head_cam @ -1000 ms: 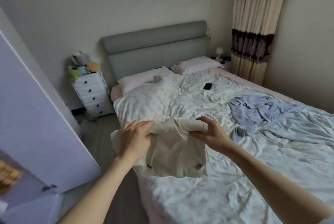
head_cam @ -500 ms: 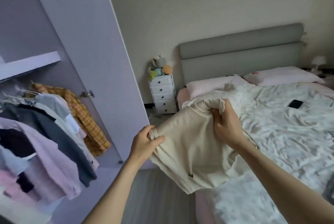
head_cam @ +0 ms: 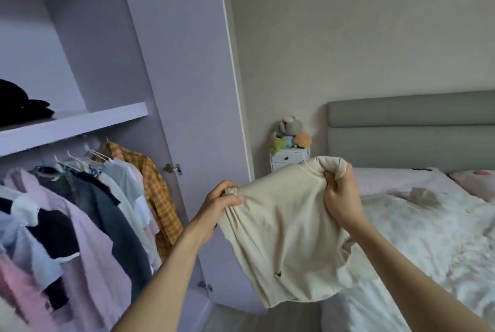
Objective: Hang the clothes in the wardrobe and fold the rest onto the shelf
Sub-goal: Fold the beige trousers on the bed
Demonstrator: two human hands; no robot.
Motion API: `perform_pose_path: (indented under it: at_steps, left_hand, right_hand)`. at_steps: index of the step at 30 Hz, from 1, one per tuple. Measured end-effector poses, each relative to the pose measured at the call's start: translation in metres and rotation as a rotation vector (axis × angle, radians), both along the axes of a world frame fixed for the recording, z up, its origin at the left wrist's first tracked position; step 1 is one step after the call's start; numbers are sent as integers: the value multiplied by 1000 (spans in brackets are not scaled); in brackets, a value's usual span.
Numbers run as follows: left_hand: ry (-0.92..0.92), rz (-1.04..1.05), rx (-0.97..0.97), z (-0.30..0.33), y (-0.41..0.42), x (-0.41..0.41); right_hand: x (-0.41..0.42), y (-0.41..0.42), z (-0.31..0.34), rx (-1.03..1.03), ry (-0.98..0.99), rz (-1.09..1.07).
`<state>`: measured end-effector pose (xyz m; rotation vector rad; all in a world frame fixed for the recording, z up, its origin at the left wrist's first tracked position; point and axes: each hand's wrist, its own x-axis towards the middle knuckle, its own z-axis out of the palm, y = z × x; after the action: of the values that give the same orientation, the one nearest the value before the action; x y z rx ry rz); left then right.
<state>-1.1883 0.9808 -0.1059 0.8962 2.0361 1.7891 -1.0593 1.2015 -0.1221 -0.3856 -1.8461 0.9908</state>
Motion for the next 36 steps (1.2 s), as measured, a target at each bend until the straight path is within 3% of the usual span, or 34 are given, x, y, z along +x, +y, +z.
perform_pose_path:
  at_steps: [4,7,12,16,20,24,27,31,36]
  left_hand:
    - [301,126,-49,36,-13,-47]
    - [396,263,-21,49,-34,-75]
    - [290,555,175,57,-89,-125]
    - [263,632,250,69,-125,-163]
    - [110,414,342,80,-165,-206]
    - [64,359,385,97,-207,-247]
    - [217,459,314,122,-223,-271]
    - [417,582,36,150,-247,-308]
    - [617,924,112,190,-243,-370]
  right_hand:
    - [-76,0,34,75,18,126]
    - [-126,-10,48,81,48,215]
    - [-207,-51,65,101,118,329]
    - [-269,-88,80,72,182,442]
    - [-326,-116,101,-59,250,506]
    - [-399,-159,133,-119,281,573]
    - [-441,-190,159,-118,340,599]
    - [-502,-224,200,-104,386,635]
    - [-577,-248,248,-94,254,615]
